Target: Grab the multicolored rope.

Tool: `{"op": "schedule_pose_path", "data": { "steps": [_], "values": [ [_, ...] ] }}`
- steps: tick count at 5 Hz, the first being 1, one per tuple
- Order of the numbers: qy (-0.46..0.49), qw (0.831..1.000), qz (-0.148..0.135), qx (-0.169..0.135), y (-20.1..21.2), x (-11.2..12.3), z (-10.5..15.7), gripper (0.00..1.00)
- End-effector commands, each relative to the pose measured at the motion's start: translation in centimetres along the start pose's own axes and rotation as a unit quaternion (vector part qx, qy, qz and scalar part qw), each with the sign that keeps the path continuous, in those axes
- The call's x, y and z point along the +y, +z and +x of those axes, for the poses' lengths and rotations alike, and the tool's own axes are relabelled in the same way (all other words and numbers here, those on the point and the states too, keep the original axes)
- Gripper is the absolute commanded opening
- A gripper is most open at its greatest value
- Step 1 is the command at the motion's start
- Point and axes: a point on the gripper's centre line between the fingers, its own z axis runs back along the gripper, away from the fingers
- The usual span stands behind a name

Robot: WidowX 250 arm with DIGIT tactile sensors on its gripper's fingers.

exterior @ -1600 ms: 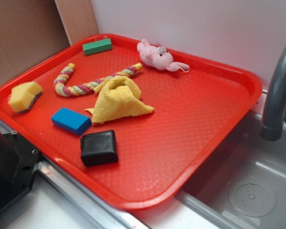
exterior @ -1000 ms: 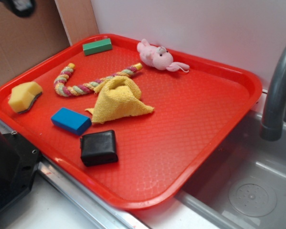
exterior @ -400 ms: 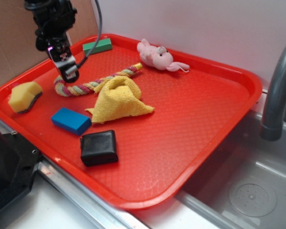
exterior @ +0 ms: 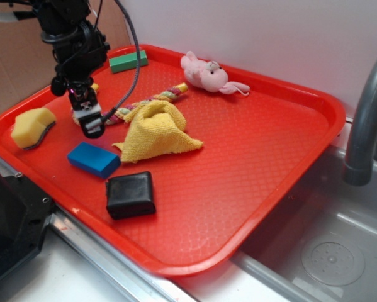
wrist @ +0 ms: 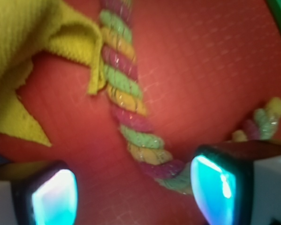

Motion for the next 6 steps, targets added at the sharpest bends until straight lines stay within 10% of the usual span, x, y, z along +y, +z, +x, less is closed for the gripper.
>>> {"op": "schedule_pose_path", "data": {
  "steps": [1, 4, 5, 6],
  "values": [
    [-0.015, 1.000, 0.013, 0.002, -1.0, 0.8, -0.7, 1.00],
    [-0.109, 0.994, -0.005, 0.019, -3.8, 1.2, 3.5, 1.00],
    [-0.086, 0.996, -0.010, 0.023, -4.9, 1.7, 4.4, 0.00],
    [-0.076, 0.997, -0.014, 0.021, -5.2, 2.1, 4.9, 0.00]
  ]
}}
